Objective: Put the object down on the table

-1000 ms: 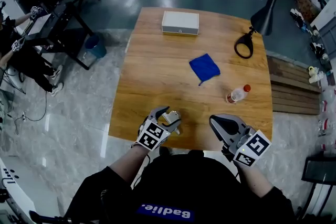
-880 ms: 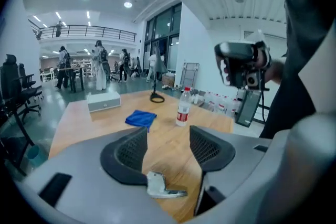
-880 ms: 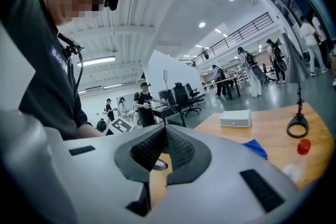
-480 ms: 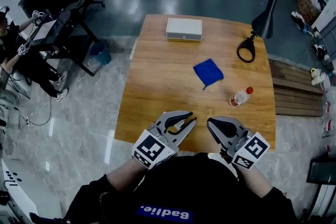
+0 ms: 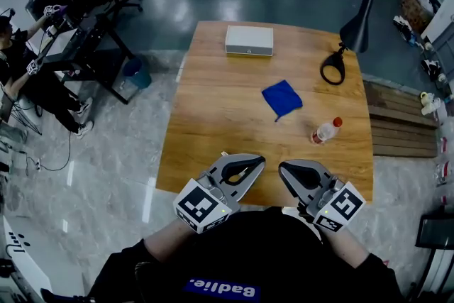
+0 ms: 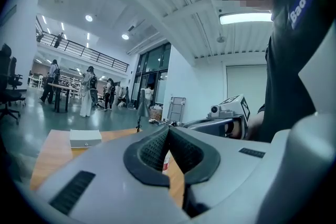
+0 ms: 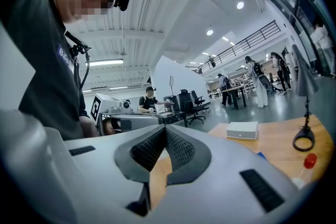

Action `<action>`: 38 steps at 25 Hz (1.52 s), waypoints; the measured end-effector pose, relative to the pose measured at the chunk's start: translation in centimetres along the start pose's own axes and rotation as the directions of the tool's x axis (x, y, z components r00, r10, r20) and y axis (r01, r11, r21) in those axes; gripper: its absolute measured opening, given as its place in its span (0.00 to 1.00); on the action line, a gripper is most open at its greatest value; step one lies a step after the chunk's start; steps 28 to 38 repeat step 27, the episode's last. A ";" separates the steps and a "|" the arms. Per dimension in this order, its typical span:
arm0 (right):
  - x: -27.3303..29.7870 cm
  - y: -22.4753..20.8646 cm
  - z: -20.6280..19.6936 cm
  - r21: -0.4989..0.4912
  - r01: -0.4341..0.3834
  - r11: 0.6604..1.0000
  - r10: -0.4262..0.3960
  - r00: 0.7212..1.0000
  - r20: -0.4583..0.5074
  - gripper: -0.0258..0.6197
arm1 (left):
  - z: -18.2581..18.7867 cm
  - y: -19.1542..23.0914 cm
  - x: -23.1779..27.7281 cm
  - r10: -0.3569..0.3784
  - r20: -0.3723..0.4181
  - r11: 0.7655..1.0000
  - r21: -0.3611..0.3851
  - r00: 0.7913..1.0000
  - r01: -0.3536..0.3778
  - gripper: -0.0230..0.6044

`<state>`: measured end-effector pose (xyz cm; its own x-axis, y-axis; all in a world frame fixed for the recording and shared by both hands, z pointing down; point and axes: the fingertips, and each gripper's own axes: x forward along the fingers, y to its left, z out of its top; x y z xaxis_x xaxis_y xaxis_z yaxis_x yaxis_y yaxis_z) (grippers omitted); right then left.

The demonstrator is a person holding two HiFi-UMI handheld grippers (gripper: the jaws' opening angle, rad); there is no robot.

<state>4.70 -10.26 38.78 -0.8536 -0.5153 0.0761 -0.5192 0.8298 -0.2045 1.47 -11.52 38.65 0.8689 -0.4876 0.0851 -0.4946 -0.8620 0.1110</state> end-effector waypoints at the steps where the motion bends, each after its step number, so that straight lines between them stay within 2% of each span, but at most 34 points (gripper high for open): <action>1: 0.0 0.0 0.1 -0.003 0.001 1.000 -0.001 1.000 0.001 0.05 | 0.0 0.0 0.0 0.000 -0.001 1.000 0.000 1.000 0.000 0.05; 38: 0.8 -1.2 0.5 -0.010 0.000 1.000 0.000 1.000 -0.010 0.05 | -0.5 1.3 0.4 0.023 -0.027 1.000 0.021 0.999 -0.023 0.05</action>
